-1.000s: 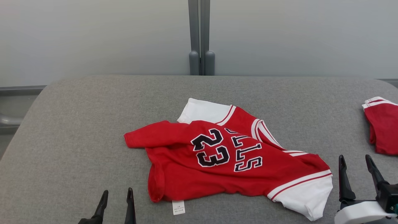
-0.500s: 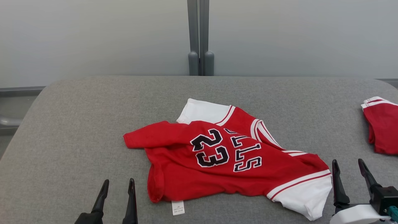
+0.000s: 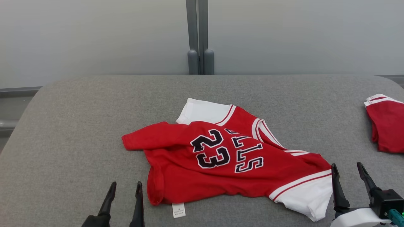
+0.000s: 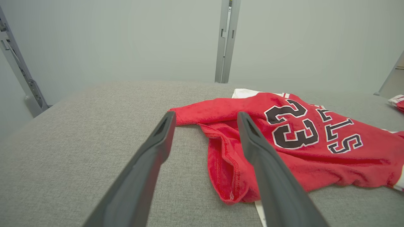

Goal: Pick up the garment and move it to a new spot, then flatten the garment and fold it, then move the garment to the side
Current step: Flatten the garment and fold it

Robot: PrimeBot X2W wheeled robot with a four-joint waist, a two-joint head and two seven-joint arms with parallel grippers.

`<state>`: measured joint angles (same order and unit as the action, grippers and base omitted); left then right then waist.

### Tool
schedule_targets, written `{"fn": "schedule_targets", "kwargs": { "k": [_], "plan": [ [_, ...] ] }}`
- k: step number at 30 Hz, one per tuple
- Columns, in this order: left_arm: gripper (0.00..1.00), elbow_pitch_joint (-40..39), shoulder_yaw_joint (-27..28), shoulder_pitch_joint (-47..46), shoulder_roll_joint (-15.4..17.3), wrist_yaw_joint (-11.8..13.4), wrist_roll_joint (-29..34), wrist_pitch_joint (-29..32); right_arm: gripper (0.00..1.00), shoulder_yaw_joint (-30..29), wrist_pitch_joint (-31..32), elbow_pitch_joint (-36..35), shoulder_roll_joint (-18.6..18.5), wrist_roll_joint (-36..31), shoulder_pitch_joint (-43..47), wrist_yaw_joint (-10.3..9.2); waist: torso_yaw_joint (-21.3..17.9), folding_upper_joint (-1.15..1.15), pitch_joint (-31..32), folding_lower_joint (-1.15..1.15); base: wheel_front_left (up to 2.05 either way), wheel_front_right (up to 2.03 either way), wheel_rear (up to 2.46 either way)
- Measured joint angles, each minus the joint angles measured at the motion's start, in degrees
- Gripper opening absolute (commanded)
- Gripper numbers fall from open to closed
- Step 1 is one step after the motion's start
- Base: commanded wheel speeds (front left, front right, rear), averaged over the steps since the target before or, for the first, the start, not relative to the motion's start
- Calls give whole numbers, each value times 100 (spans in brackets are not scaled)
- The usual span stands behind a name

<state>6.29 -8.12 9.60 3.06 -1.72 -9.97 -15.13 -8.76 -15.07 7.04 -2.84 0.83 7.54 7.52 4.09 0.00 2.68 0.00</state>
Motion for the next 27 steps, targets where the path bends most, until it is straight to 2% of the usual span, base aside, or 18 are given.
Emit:
{"fn": "schedule_targets", "kwargs": {
  "k": [3,6,7,8,10,14,15,18,20,21,24,27],
  "plan": [
    [100,331,-312,-90,-2,-200,58,16,100,8,1,-16,0,5,-24,0,-29,0,-72,0,0,0,0],
    [100,758,-705,-349,-8,-321,231,308,100,90,0,-14,-1,5,-79,0,-74,0,-171,0,0,0,0],
    [98,872,-773,-436,-23,-327,241,376,100,115,0,-11,0,5,-96,0,-97,0,-197,0,0,0,0],
    [90,1011,-833,-537,-24,-323,253,475,100,157,1,-7,0,5,-115,0,-133,0,-228,0,0,0,0],
    [68,1274,-889,-662,-20,-250,255,605,100,190,0,3,2,15,-146,0,-212,0,-300,0,0,0,0],
    [66,1692,-840,-768,-22,2,246,698,100,127,1,15,0,70,-194,0,-385,0,-428,0,0,0,0],
    [71,1762,-798,-806,-23,75,242,687,100,109,0,19,-1,77,-194,0,-423,0,-469,0,0,0,0],
    [74,1886,-633,-896,-10,260,192,576,100,92,0,32,0,80,-208,0,-532,0,-569,0,0,0,0],
    [67,1935,-549,-904,10,316,143,516,100,66,0,32,0,96,-215,0,-593,0,-628,0,0,0,0],
    [57,1949,-531,-903,15,327,124,511,100,52,0,31,-2,100,-222,0,-611,0,-651,0,0,0,0],
    [44,2017,-520,-892,59,326,51,493,100,32,0,27,-1,100,-249,0,-642,0,-716,0,0,0,0],
    [39,2074,-521,-888,89,321,30,444,100,26,0,30,-1,100,-272,0,-624,0,-740,0,0,0,0]
  ]
}}
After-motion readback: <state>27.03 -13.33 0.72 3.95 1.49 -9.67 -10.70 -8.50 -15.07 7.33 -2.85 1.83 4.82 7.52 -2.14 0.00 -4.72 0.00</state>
